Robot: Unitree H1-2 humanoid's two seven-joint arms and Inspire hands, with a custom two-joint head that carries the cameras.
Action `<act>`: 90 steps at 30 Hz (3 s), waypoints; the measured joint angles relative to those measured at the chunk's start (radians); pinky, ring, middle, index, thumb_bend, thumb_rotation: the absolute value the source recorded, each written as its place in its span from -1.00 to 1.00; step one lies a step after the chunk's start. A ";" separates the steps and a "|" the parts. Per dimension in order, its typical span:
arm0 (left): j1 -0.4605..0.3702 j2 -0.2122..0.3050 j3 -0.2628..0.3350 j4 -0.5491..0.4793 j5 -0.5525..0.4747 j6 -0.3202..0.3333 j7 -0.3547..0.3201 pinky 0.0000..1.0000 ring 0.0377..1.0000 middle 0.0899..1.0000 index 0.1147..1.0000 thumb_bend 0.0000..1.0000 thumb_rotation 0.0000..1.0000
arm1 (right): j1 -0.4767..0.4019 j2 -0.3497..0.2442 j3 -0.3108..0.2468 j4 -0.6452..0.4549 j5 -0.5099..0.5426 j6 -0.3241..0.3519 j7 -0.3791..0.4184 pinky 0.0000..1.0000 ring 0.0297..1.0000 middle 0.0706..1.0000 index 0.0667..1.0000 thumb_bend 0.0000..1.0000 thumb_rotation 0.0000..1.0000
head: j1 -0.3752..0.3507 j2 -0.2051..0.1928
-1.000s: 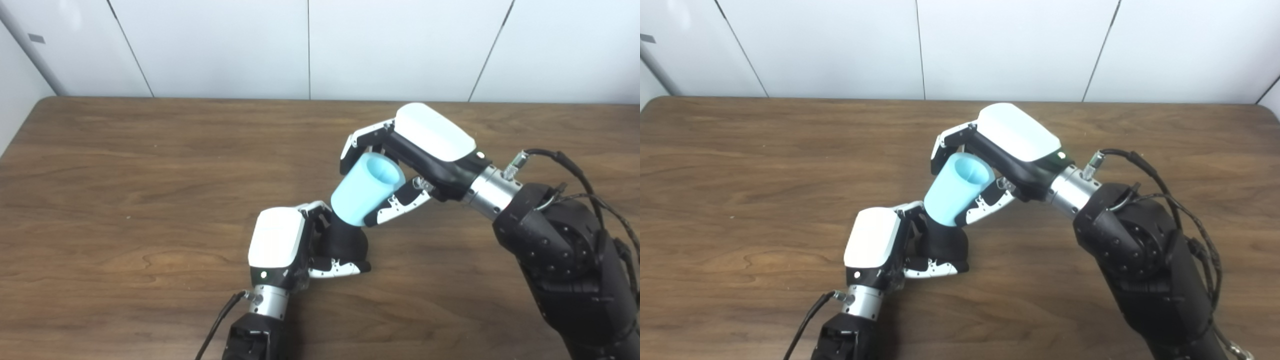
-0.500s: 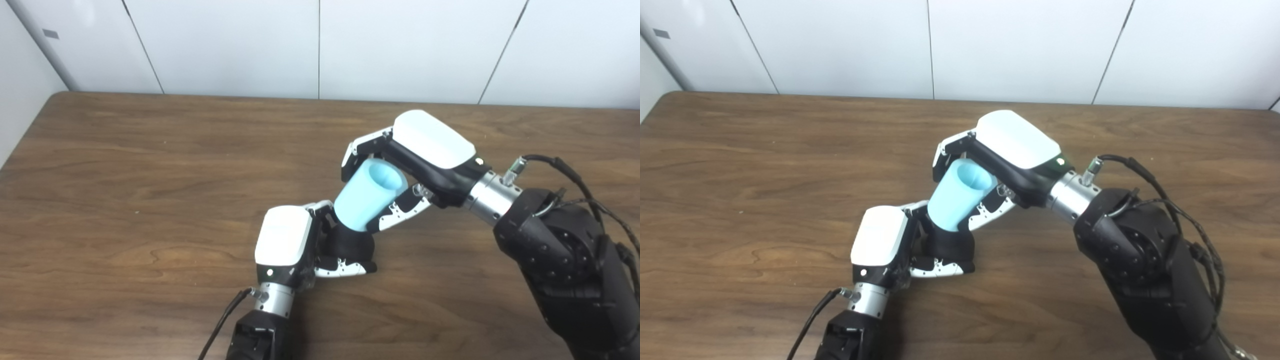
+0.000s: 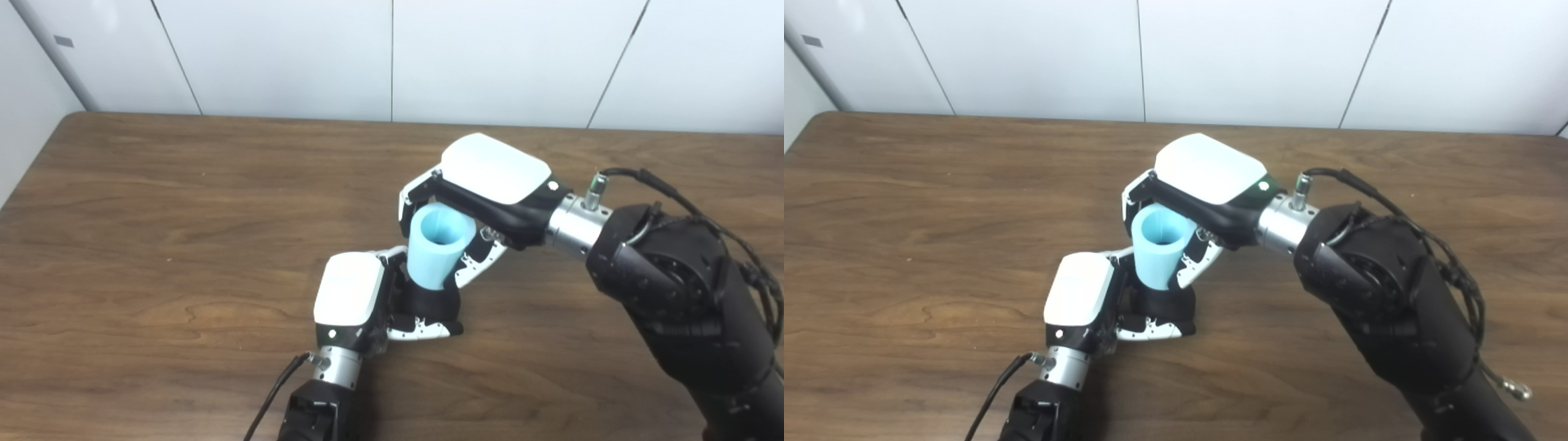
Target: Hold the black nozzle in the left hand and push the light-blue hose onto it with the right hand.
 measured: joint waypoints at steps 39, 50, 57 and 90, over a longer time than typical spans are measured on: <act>0.000 -0.002 -0.005 0.000 0.018 0.004 -0.013 -0.26 -0.15 -0.33 -0.12 0.04 -1.00 | -0.008 -0.029 -0.040 -0.019 -0.021 0.001 0.120 0.53 0.81 0.76 0.69 1.00 -0.52 | -0.005 0.006; -0.001 -0.002 -0.005 0.001 0.018 0.004 -0.013 -0.25 -0.15 -0.32 -0.12 0.04 -1.00 | -0.007 -0.055 -0.150 -0.119 0.019 0.005 0.115 0.56 0.76 0.73 0.72 1.00 -0.42 | -0.006 -0.005; -0.001 -0.002 -0.004 0.002 0.015 0.001 -0.013 -0.22 -0.11 -0.32 -0.11 0.04 -1.00 | 0.016 -0.087 -0.216 -0.188 0.051 0.041 0.114 0.67 0.84 0.83 0.83 0.87 -0.17 | -0.005 -0.006; -0.002 -0.001 -0.002 0.002 0.021 0.001 -0.027 -0.36 -0.28 -0.32 -0.14 0.04 -1.00 | 0.286 -0.050 -0.161 -0.203 -0.120 -0.249 0.011 1.00 1.00 1.00 1.00 0.38 1.00 | -0.015 -0.005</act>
